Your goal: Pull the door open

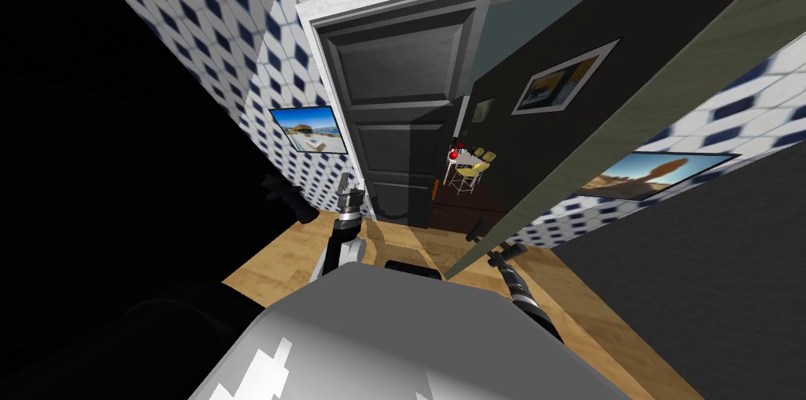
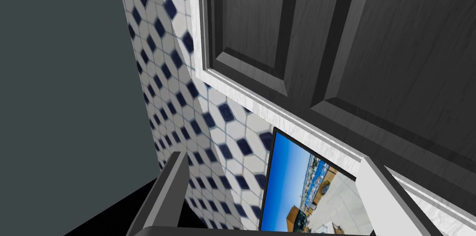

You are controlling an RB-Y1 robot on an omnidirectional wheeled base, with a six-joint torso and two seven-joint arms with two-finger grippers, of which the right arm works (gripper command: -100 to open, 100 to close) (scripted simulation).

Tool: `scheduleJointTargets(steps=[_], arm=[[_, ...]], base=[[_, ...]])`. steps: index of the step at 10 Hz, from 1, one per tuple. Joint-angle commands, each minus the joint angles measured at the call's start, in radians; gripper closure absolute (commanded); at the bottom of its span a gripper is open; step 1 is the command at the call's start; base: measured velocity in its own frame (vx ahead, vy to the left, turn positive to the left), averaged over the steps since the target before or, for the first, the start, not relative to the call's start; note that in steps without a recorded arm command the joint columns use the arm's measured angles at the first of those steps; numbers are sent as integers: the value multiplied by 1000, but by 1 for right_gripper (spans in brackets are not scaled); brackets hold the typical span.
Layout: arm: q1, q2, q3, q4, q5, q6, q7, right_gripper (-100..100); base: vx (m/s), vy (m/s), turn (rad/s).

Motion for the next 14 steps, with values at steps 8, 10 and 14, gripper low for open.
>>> scheduleJointTargets(steps=[8,10,14], arm=[[-23,-23,-2,5,-38,-2,-109,100],[-23,-25,2,4,-44,-2,-133,100],[-23,-26,6,4,-49,-2,-157,100]], base=[[-12,-5,12],[0,0,0],[-8,-3,10]])
